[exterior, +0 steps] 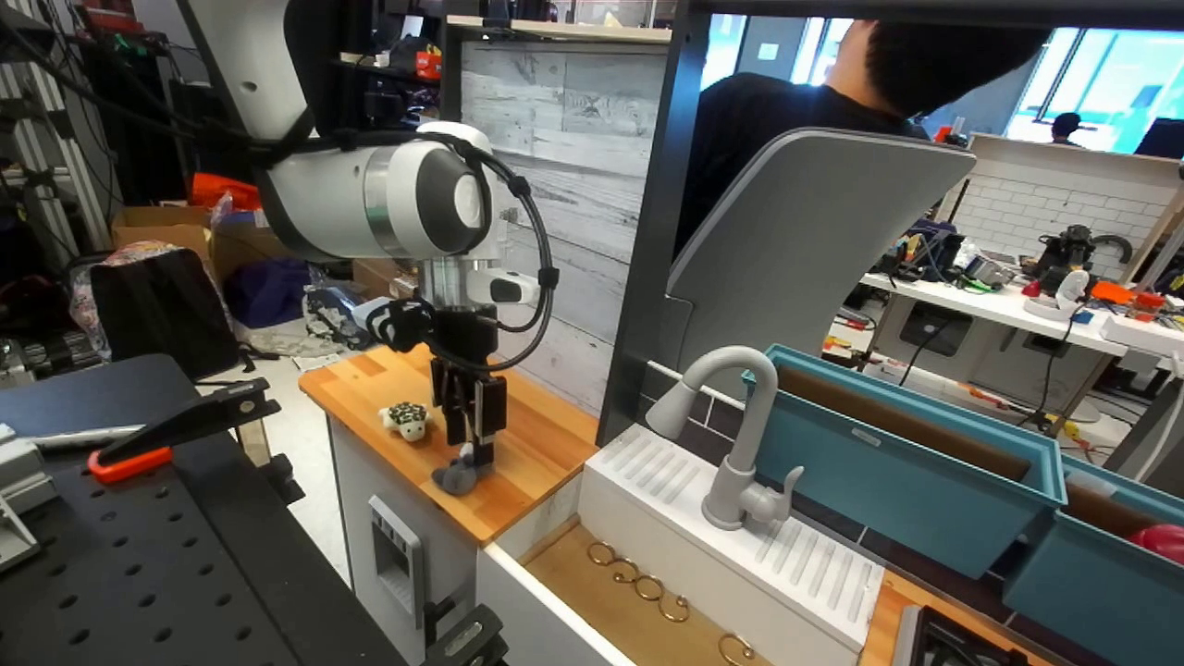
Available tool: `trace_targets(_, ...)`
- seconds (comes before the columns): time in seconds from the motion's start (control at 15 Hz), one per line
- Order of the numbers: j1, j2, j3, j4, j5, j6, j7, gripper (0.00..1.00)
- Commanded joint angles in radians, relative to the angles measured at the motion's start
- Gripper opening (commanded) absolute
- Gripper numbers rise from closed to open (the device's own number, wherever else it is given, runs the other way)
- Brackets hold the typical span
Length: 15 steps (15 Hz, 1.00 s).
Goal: Pick up the toy from the countertop and move it backwards.
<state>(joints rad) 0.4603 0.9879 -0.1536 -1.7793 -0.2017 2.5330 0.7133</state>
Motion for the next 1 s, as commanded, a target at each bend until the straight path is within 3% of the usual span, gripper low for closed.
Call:
trace_targets(0.0,0.052,-0.094,-0.011,-0.071,-0.019,0.007,0.017,1.0)
trace_targets(0.53,0.097,-0.264,0.03,-0.147,-0.026,-0.029,-0.007,1.0)
trace_targets(0.67,0.131,-0.277,0.0,-0.144,-0.103,-0.054,-0.019,1.0)
trace_targets(0.73,0.118,-0.283,0.014,-0.134,-0.104,-0.143,-0.03,1.0)
trace_targets(0.8,0.093,-0.247,0.035,-0.112,-0.093,-0.071,0.001,1.0)
trace_targets(0.93,0.09,-0.257,0.039,-0.111,-0.111,-0.123,-0.005,1.0)
